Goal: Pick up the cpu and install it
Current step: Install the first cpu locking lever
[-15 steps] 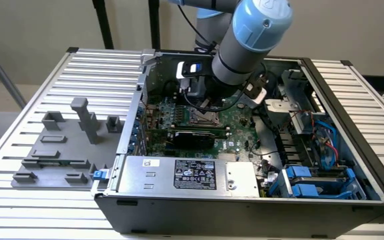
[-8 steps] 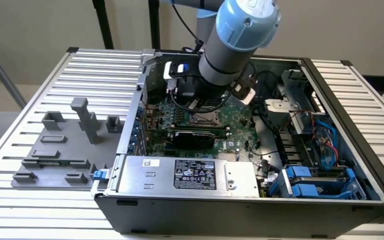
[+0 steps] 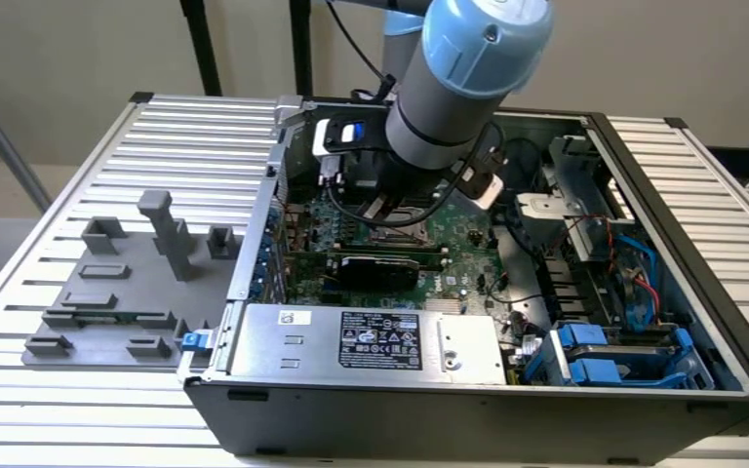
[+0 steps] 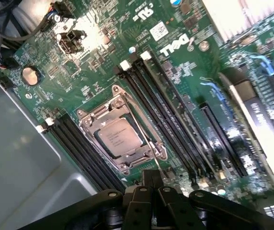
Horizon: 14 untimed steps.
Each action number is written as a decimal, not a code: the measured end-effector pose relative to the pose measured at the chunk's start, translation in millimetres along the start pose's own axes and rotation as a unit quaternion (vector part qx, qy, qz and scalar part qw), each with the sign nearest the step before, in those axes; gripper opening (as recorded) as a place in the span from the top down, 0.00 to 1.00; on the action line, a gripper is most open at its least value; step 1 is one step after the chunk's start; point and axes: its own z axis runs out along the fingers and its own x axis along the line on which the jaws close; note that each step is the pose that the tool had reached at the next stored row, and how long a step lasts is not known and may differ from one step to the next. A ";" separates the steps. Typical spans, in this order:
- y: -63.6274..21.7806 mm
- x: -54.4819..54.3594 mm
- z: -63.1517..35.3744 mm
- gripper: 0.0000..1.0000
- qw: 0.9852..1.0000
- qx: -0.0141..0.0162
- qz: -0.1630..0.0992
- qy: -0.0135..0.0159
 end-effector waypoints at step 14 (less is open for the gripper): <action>-3.0 -8.7 20.0 0.88 1.000 -0.001 0.002 -0.004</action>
